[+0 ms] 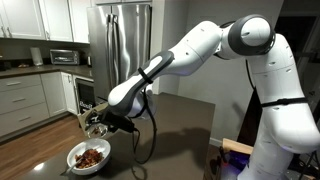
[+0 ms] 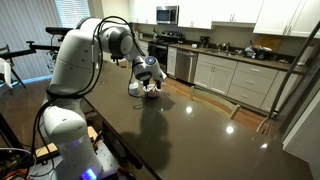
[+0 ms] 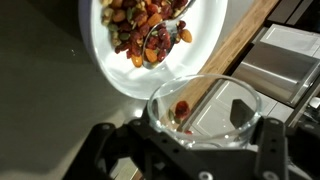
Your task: Pour the contents in the glass cup into the bowl on the left
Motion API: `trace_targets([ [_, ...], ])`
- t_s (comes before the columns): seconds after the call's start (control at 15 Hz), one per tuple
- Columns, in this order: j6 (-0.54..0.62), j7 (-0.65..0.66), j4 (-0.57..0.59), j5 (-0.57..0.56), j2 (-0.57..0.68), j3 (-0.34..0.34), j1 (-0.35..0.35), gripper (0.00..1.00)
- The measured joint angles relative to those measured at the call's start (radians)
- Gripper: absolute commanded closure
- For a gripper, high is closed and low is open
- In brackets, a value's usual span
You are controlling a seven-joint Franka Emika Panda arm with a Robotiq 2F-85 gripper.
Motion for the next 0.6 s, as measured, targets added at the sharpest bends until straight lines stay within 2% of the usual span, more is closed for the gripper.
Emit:
trace_targets([
  [0.33, 0.0, 0.0, 0.0, 0.0, 0.0, 0.0, 0.0, 0.22],
  [0.4, 0.0, 0.0, 0.0, 0.0, 0.0, 0.0, 0.0, 0.47],
  [0.6, 0.0, 0.0, -0.001, 0.0, 0.002, -0.008, 0.002, 0.47],
])
